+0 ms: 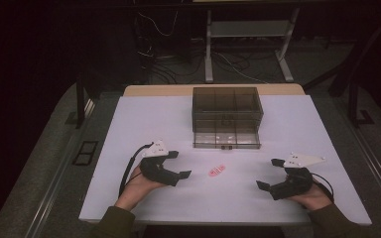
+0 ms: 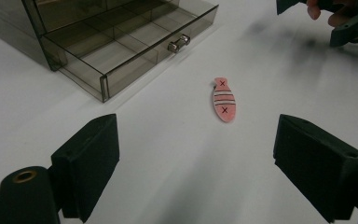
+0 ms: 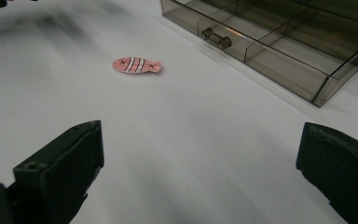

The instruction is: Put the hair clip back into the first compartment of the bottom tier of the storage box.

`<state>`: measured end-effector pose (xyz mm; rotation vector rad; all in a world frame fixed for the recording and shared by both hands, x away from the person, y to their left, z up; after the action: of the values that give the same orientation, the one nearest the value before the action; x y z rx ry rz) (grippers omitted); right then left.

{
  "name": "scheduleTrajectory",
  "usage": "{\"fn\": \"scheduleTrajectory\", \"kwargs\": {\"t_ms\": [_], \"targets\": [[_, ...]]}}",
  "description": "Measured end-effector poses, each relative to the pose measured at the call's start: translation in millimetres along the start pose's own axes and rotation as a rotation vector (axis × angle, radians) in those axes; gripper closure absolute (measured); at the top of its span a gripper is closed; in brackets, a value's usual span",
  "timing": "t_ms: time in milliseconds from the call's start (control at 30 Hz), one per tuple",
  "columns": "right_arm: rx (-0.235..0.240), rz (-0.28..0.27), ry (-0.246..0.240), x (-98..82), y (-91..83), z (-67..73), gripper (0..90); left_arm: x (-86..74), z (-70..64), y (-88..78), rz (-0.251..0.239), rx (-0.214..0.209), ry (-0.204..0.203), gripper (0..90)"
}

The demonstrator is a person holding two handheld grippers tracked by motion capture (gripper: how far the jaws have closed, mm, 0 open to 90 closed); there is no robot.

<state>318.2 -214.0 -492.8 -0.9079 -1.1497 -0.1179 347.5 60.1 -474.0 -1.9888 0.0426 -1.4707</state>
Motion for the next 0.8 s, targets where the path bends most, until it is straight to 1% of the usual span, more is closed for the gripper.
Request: {"fn": "scheduleTrajectory", "kwargs": {"t_ms": [267,367,633,800], "targets": [[-0.003,-0.002,0.000,0.3,-0.3,-0.4,0.2,4.6,-1.0,2.1,-0.012,-0.008,-0.007,21.2],[-0.004,-0.001,0.001,0.3,-0.4,-0.4,0.2,6.1,-2.0,4.1,-0.008,-0.014,-0.005,27.2],[-0.005,0.001,0.000,0.0,-0.2,-0.2,0.2,11.5,-3.7,10.6,-0.008,-0.011,-0.009,31.4],[-0.006,-0.001,-0.002,0.1,-0.3,-0.3,0.2,14.4,-5.4,15.7,-0.001,-0.006,0.003,34.7]]}}
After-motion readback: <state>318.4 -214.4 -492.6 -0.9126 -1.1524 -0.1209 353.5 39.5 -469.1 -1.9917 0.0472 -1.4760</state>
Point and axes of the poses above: each handheld gripper's, and its own axes: y roughly forward along the jaws, x roughly out of its top, z roughly to its left, the point moved 10 cm from there along y, roughly forward along the jaws, and after that the axes turned 1 degree about -x, right-handed, at the moved point
